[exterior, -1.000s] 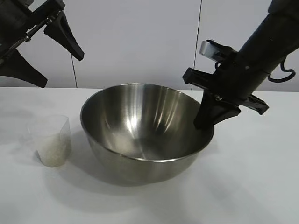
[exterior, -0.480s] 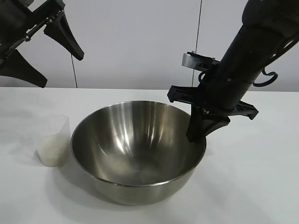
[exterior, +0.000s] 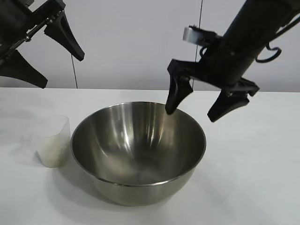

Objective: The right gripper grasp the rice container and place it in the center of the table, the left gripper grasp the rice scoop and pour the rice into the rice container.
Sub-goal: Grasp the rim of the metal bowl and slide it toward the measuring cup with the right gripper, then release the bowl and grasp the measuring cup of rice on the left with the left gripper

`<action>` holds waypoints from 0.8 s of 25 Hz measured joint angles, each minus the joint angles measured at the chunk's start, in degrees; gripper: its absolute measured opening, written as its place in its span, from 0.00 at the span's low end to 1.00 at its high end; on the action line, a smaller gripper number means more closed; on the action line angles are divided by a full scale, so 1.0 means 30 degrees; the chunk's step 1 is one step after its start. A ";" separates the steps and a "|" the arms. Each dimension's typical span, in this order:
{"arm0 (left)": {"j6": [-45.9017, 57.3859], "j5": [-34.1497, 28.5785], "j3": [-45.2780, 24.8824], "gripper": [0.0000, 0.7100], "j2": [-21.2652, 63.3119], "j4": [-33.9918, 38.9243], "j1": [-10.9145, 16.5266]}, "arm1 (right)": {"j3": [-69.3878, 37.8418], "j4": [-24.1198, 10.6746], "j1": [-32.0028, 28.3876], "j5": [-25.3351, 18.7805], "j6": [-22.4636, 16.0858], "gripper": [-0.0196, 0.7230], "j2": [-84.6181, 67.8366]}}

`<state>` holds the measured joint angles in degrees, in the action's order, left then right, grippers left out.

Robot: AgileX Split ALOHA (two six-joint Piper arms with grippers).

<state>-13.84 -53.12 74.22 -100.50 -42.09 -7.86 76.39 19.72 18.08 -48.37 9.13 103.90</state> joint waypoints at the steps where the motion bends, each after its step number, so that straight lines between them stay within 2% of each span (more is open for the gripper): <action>1: 0.0000 0.0000 0.0000 0.89 0.0000 0.0000 0.0000 | 0.0718 -0.0859 0.0000 -0.0603 -0.0470 0.92 -0.0149; 5: 0.0000 0.0000 0.0000 0.89 0.0000 0.0000 0.0000 | 0.3046 -0.3778 -0.1129 -0.3455 -0.1416 0.92 -0.0235; 8: 0.0000 0.0000 0.0000 0.89 0.0000 0.0000 0.0000 | 0.4114 -0.4809 -0.3296 -0.4855 -0.1201 0.92 -0.0235; 14: 0.0000 0.0000 0.0000 0.89 0.0000 0.0000 0.0000 | 0.4577 -0.5076 -0.8029 -0.7043 -0.0942 0.92 -0.0424; 20: 0.0000 0.0000 0.0000 0.89 0.0000 0.0000 0.0000 | 0.4501 -0.4126 -1.0031 -0.7146 -0.0382 0.92 -0.2689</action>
<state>-13.84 -53.12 74.22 -100.50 -42.09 -7.86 89.89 7.35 -12.01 -69.81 7.98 95.83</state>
